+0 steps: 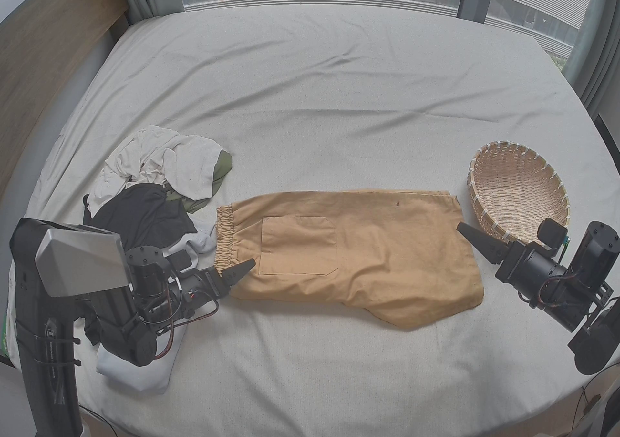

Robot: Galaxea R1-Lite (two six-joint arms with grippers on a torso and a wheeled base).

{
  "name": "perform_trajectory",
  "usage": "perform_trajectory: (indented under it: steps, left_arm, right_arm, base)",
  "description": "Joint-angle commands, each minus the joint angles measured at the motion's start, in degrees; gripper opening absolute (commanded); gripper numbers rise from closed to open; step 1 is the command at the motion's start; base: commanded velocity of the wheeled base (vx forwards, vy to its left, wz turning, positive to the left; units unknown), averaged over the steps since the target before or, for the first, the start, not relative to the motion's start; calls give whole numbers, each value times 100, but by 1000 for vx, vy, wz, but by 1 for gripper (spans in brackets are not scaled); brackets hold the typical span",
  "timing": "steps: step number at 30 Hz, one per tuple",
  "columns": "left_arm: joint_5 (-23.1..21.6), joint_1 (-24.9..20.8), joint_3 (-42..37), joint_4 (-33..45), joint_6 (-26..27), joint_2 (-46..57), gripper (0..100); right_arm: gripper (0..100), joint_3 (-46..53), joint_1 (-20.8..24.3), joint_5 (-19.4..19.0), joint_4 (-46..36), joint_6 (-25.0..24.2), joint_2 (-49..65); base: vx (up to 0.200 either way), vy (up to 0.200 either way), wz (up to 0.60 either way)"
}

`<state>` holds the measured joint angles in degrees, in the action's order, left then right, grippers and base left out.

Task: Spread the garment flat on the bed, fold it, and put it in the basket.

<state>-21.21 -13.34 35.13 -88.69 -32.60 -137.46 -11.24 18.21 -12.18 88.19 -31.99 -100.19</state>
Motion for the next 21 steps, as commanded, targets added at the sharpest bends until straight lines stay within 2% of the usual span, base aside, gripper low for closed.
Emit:
perform_trajectory:
  steps: [1,6,7,13,21]
  left_arm:
    - [3,-134,301,27,-106,-132,100]
    - [12,-196,389,27,-247,-167,100]
    - [29,-196,389,18,-247,-185,0]
    - [29,-117,292,9,-256,-97,0]
    - [73,112,-745,27,-265,1125,0]
  right_arm:
    - [100,-27,121,5,6,-9,-35]
    - [100,8,121,-4,6,-18,-53]
    - [100,25,121,-4,6,-18,-53]
    - [100,60,130,-4,6,-18,-70]
    - [100,113,104,5,14,-44,-440]
  base:
    - [0,0,0]
    - [0,0,0]
    - [0,0,0]
    - [0,0,0]
    - [0,0,0]
